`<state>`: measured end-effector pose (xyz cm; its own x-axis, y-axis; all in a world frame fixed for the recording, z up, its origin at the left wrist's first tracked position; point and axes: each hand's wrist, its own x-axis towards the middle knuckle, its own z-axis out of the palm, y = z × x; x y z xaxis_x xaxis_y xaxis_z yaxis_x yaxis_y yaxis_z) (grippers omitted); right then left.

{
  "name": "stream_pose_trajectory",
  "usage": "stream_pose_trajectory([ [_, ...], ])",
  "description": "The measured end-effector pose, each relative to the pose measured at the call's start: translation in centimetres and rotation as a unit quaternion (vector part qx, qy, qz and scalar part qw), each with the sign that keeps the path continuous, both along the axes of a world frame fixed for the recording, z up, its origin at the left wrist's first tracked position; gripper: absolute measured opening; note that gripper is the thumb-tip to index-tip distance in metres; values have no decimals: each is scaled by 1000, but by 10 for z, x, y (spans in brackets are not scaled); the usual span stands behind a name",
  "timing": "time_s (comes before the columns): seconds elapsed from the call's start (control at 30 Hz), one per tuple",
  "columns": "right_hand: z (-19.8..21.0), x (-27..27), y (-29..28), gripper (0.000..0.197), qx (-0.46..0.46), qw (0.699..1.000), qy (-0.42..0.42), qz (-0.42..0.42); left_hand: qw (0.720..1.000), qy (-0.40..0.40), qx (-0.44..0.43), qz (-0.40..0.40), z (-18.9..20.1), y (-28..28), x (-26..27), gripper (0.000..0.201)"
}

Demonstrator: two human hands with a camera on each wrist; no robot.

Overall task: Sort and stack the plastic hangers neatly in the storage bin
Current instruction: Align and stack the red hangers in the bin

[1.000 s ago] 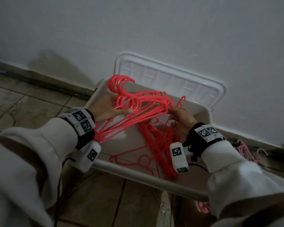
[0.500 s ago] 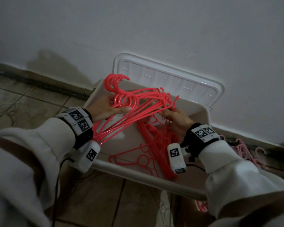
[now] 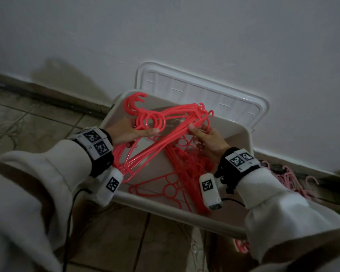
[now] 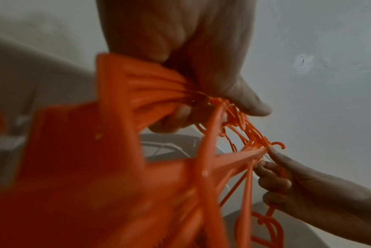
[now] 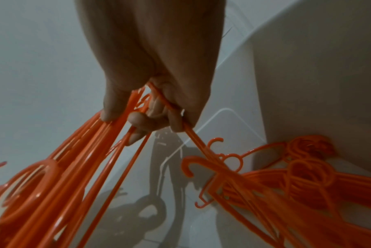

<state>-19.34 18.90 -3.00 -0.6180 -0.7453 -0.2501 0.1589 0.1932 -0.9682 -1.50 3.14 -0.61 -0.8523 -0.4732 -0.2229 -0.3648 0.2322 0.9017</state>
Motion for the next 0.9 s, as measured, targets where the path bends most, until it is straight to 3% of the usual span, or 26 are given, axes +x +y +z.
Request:
stream_pose_trajectory([
  [0.17, 0, -3, 1, 8, 8, 1000, 5, 11, 1000, -28, -1, 4, -4, -2, 0, 28],
  [0.33, 0, -4, 4, 17, 12, 1000, -6, 22, 999, -42, -14, -3, -2, -1, -1, 19],
  [0.47, 3, 0, 4, 17, 4, 1000, -9, 26, 998, -39, -41, -2, -1, -1, -1, 48],
  [0.6, 5, 3, 2, 26, 29, 998, 5, 52, 1000, 6, -13, -8, 1, 4, 0, 27],
  [0.67, 5, 6, 0, 31, 26, 999, 6, 44, 999, 20, -13, -23, 3, 7, -1, 40],
  [0.77, 5, 7, -2, 40, 9, 1000, -1, 14, 997, 38, 18, -65, 6, 11, -3, 45],
  [0.9, 5, 5, -1, 65, 21, 999, 35, 7, 993, 39, 42, -102, 10, 16, -3, 40],
])
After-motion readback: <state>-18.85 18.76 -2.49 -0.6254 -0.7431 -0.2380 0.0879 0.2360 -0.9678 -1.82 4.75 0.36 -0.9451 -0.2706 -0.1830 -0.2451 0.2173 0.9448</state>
